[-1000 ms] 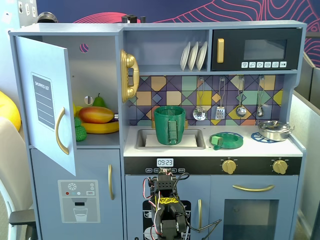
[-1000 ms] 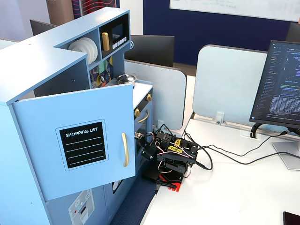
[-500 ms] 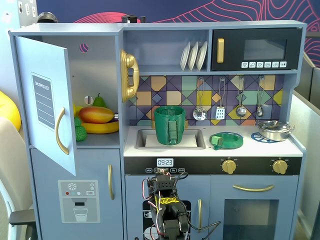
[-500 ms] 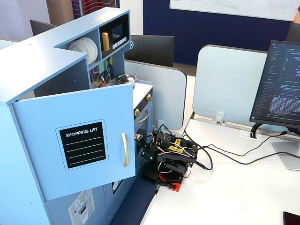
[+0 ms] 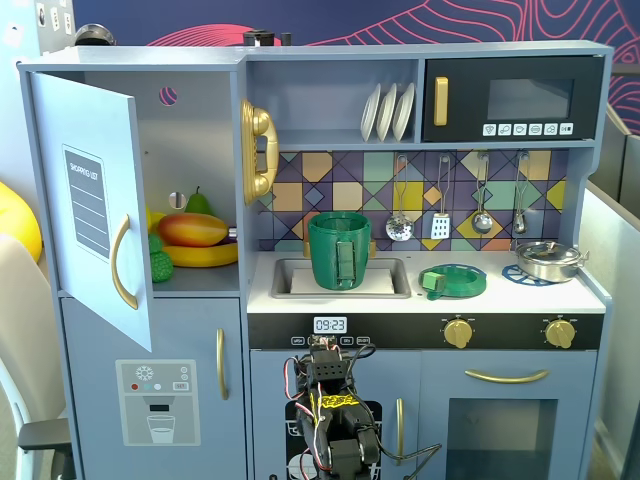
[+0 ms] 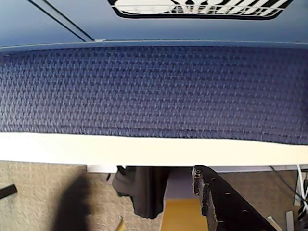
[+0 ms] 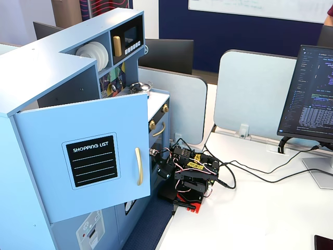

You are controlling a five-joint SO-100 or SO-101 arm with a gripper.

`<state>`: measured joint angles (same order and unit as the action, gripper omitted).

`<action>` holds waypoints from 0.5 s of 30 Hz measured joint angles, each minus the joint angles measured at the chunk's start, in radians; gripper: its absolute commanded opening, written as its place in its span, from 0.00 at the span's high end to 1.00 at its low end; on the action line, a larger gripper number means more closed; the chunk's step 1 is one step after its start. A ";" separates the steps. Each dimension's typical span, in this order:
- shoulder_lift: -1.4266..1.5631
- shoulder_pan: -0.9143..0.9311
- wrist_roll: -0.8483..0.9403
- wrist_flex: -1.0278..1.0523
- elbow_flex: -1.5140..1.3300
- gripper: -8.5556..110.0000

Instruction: Pick up the green pineapple from the left cabinet and place it in the green recipient

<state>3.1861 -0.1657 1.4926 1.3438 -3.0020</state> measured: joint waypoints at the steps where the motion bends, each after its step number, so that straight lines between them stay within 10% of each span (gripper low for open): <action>1: 0.000 -0.002 -0.002 0.000 0.000 0.91; 15: -0.095 -0.360 0.229 -0.126 0.003 0.75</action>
<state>3.0910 -0.5262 1.7211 1.2180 -2.9989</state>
